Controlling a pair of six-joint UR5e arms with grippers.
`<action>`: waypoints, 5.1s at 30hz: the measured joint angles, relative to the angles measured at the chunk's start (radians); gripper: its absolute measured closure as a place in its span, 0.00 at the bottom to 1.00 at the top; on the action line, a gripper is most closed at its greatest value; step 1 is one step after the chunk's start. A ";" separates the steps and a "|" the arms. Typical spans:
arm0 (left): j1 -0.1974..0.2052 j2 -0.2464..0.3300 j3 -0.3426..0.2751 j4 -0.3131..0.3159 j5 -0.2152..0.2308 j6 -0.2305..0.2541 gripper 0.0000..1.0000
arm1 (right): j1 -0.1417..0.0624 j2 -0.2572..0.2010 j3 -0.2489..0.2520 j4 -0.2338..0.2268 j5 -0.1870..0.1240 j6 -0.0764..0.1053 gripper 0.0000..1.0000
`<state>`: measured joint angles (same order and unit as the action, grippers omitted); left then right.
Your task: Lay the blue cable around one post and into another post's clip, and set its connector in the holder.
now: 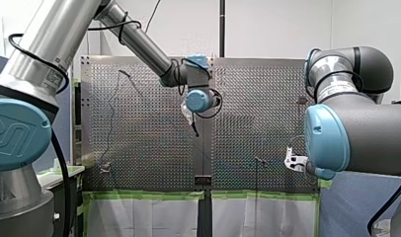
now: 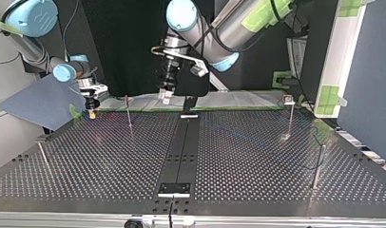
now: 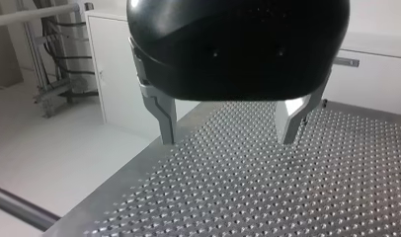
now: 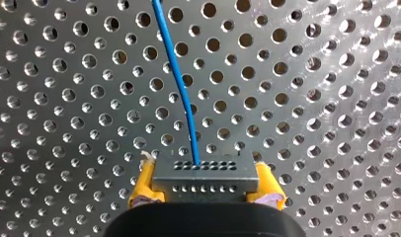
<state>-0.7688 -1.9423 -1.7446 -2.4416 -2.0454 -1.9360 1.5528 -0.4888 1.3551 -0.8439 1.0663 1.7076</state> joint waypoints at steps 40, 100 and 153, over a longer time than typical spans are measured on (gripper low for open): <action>0.010 0.183 -0.354 0.150 -0.010 -0.023 0.00 | 0.013 0.000 0.000 -0.002 0.000 0.000 1.00; 0.037 0.159 -0.810 0.387 0.023 0.001 0.00 | 0.040 -0.117 -0.026 0.119 0.119 -0.050 1.00; 0.103 0.159 -0.788 0.345 0.057 -0.002 0.00 | 0.117 -0.526 0.183 0.367 0.269 -0.083 1.00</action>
<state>-0.6659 -1.7829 -2.5329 -2.0967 -1.9887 -1.9377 1.6695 -1.0150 1.5378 -0.4767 1.3349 1.6244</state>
